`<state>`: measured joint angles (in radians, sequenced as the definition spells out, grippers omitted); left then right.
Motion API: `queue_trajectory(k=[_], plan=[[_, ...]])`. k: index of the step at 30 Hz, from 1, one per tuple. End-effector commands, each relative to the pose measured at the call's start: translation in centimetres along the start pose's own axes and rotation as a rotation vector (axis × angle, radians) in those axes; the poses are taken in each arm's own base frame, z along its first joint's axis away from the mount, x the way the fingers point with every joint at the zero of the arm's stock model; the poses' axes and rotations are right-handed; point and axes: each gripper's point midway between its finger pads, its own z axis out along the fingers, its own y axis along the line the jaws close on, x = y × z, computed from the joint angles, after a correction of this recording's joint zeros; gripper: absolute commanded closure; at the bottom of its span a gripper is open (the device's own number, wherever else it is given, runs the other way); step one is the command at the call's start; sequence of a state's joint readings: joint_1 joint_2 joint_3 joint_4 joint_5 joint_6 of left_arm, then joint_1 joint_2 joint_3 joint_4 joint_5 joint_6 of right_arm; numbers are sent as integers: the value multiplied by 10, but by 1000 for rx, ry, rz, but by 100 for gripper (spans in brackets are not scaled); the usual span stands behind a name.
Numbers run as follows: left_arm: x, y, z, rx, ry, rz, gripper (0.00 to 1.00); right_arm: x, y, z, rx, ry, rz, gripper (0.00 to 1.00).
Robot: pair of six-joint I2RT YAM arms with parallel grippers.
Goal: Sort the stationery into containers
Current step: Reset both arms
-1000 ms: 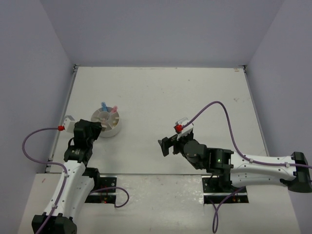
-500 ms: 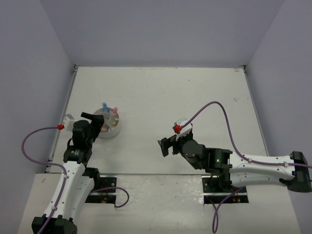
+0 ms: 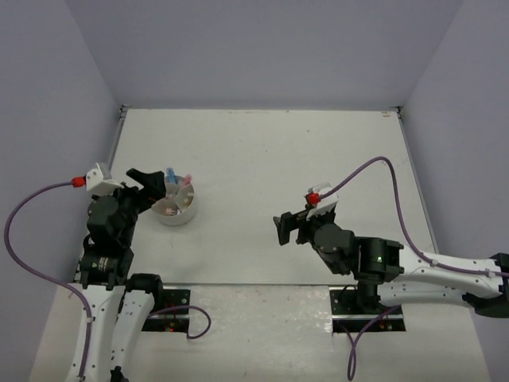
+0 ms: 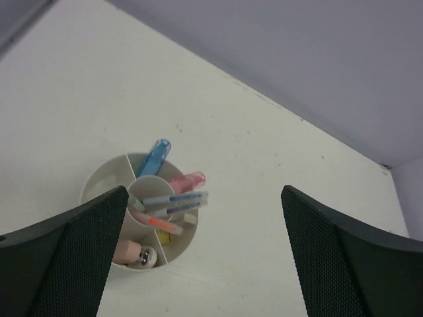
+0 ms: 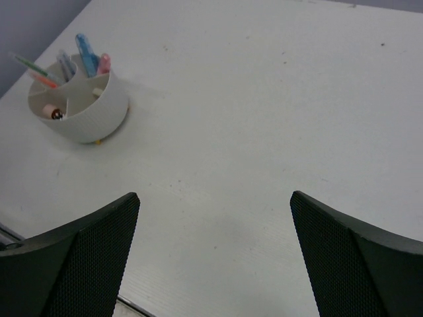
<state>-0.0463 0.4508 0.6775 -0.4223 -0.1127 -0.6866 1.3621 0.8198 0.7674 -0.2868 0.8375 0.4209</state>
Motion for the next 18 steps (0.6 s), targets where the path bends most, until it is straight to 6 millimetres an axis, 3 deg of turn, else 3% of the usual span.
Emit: queue_trajectory(k=[1,4,6,11,17,18], plan=[[-40,-10,-1,-3,-30,351,0,-64,-47,-33,184,-90,133,1],[-61,-3,-4,-85,-72,397,0,-93,-68,-52,228,-143,142,1],[-77,-8,-14,-66,-160,418,0,-104,-83,-61,268,-177,112,1],[-76,-4,-12,-29,-266,455,0,-132,-120,-84,386,-239,44,1],[-69,6,-8,-33,-308,443,0,-152,-132,-90,321,-259,137,1],[-71,7,-10,-44,-315,446,0,-149,-116,-81,234,-225,128,1]])
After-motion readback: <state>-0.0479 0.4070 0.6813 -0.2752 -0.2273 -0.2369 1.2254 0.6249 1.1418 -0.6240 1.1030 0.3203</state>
